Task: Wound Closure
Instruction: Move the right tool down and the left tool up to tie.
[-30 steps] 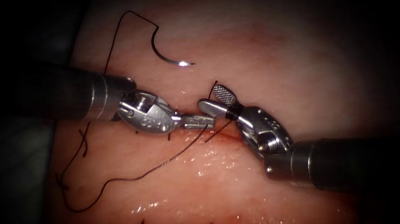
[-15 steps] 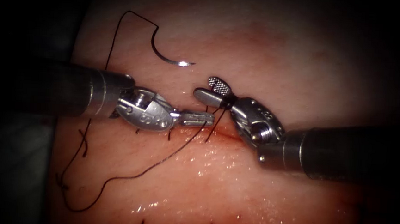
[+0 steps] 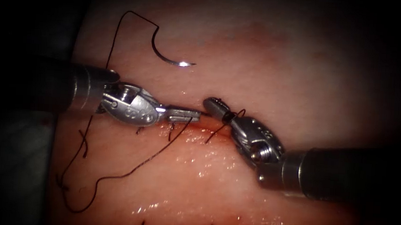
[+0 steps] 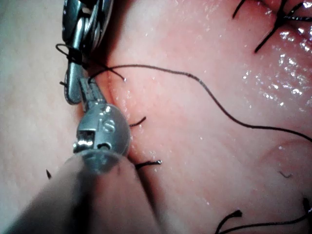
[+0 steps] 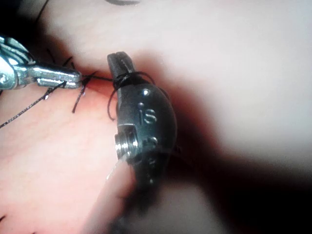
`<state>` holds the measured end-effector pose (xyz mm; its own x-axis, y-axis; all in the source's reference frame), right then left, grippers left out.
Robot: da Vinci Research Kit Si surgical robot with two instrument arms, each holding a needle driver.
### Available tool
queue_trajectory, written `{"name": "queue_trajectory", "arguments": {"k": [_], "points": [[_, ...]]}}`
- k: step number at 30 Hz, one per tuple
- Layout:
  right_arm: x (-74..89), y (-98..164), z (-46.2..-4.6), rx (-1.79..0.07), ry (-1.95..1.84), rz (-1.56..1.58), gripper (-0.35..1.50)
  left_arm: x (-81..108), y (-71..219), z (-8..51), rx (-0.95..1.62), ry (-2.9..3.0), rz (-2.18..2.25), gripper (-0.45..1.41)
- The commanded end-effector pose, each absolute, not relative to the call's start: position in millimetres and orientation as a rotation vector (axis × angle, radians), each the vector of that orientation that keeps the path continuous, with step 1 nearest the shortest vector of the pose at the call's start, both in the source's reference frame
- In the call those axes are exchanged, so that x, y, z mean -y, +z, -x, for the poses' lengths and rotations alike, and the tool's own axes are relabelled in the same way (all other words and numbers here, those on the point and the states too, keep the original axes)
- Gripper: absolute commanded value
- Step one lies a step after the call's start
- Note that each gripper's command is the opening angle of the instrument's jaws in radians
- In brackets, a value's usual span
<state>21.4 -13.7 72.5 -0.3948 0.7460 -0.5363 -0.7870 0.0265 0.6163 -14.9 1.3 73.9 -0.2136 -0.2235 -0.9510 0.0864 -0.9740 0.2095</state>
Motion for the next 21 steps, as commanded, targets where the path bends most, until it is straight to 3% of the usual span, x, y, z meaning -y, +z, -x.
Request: {"name": "queue_trajectory", "arguments": {"k": [1,21], "points": [[14.7,73.1,-22.2,-1.093,1.647,0.063,-0.35,-1.5,74.5,15.3,0.161,-2.308,-1.835,-0.45],[20.7,74.6,-24.5,-1.016,1.451,0.273,-0.35,-16.3,78.4,16.4,0.158,-2.579,-1.824,-0.45]]}}
